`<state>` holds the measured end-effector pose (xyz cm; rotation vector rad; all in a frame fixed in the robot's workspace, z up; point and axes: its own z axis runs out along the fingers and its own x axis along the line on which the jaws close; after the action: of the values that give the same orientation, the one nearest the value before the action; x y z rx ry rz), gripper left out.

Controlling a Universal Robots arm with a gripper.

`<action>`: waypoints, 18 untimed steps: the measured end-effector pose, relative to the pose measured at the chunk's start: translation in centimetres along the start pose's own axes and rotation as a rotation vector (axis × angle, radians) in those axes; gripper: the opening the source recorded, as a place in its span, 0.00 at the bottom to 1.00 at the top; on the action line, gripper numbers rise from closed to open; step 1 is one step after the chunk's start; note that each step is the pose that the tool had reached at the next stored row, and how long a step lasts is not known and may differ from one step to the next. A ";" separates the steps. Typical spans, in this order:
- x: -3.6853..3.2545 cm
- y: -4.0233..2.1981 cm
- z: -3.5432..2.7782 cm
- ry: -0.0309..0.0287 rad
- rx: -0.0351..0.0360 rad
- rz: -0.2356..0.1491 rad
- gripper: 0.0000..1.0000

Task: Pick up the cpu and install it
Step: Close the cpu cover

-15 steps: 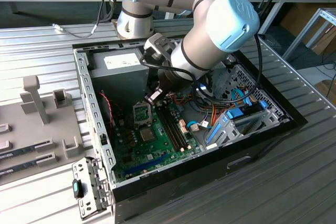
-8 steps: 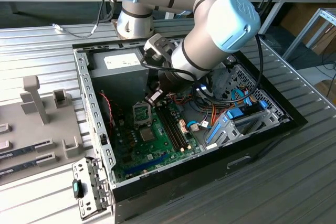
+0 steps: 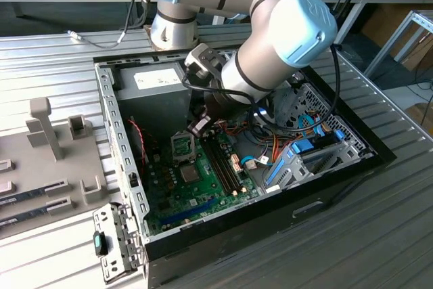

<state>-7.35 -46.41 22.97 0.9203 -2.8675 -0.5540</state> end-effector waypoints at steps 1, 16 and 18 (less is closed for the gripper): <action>0.01 0.00 -0.04 0.0001 -0.0015 -0.003 0.11; -0.01 0.20 -0.64 -0.0026 -0.0179 -0.027 0.11; -0.01 0.22 -0.68 -0.0022 -0.0178 -0.028 0.11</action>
<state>-7.33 -46.45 23.68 0.9585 -2.8511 -0.5825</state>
